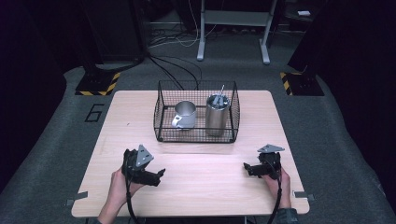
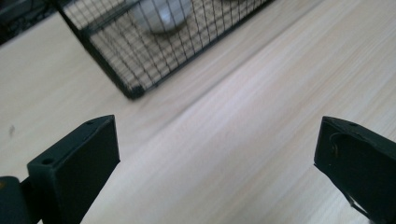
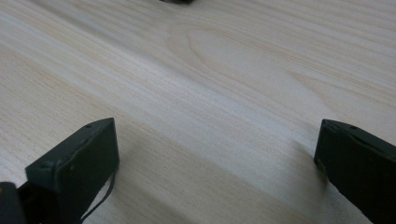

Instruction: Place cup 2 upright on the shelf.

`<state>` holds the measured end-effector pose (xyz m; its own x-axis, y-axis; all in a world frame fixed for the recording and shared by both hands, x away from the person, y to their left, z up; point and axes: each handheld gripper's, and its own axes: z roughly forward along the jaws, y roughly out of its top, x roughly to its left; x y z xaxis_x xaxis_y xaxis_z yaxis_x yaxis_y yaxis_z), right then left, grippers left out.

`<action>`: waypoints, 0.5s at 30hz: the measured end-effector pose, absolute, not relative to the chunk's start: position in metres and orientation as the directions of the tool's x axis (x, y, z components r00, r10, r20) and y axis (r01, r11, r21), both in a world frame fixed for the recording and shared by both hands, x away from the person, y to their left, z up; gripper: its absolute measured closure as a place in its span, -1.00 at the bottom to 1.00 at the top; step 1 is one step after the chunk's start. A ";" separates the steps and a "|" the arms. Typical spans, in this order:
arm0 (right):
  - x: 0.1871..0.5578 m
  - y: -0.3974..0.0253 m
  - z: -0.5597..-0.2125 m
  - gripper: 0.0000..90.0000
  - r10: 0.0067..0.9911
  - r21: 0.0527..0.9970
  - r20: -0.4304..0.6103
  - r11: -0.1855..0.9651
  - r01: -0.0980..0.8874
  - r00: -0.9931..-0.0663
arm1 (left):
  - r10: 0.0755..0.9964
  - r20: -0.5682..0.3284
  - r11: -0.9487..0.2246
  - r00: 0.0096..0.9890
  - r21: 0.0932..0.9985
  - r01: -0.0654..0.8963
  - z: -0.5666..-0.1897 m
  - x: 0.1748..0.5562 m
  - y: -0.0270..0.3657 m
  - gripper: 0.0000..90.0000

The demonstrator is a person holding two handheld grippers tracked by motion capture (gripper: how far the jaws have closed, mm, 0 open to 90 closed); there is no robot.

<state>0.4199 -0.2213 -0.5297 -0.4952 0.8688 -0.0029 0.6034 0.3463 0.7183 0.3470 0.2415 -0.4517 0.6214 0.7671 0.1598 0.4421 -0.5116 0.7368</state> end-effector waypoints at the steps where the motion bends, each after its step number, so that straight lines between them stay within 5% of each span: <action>1: 0.420 -0.221 -0.530 -1.00 0.869 0.718 -0.003 0.346 0.603 -0.495 | 0.777 0.147 -0.503 0.613 0.730 0.463 -0.460 0.346 0.247 -1.00; 15: 0.420 -0.221 -0.530 -1.00 0.869 0.717 -0.002 0.346 0.604 -0.496 | 0.870 0.007 -0.348 0.493 0.719 0.602 -0.531 0.354 0.290 -1.00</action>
